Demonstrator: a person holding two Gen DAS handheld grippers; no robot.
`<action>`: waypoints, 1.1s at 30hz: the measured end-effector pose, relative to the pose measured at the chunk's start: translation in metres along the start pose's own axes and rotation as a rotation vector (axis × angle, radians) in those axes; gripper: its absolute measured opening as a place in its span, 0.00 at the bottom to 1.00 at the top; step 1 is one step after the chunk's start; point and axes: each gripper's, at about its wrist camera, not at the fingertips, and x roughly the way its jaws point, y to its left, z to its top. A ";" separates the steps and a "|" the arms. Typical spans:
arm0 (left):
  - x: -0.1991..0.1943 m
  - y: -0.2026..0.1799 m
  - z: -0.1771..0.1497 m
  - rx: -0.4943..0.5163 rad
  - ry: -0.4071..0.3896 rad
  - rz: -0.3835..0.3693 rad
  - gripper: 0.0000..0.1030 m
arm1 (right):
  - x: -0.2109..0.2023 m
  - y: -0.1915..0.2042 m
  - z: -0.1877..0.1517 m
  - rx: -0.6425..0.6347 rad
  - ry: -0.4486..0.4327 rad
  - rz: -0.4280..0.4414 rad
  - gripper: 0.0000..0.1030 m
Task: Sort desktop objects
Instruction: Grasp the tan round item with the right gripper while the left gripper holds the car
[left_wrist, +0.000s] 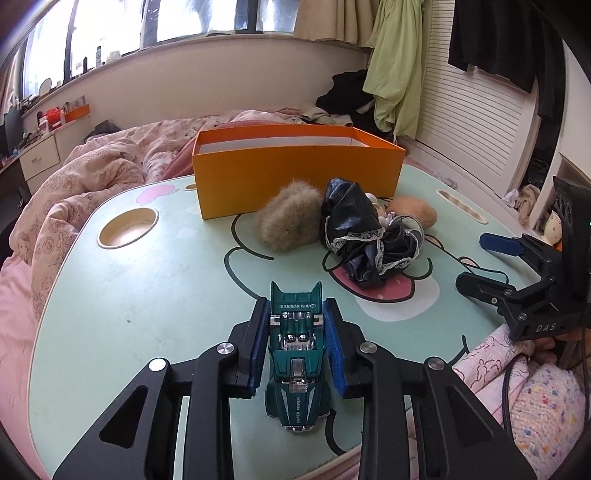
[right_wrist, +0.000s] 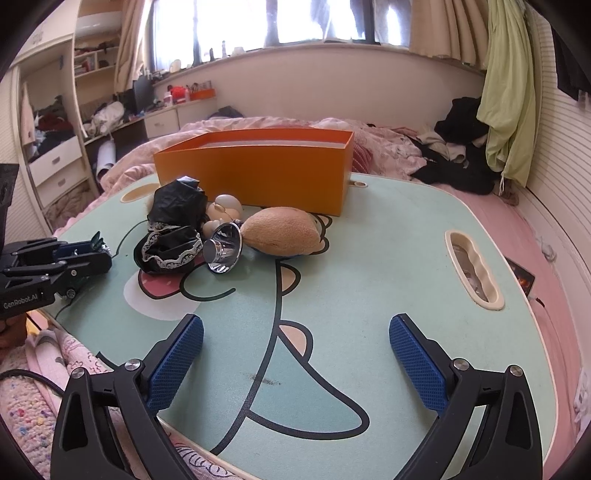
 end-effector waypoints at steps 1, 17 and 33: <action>0.001 0.001 0.000 -0.004 0.002 0.000 0.29 | -0.002 -0.001 0.006 0.024 -0.003 0.028 0.92; 0.003 0.001 -0.001 -0.010 0.002 0.004 0.29 | 0.068 -0.006 0.075 0.203 0.171 0.008 0.37; 0.005 0.000 -0.001 -0.009 0.006 0.007 0.29 | -0.004 0.004 -0.003 -0.004 -0.028 0.001 0.32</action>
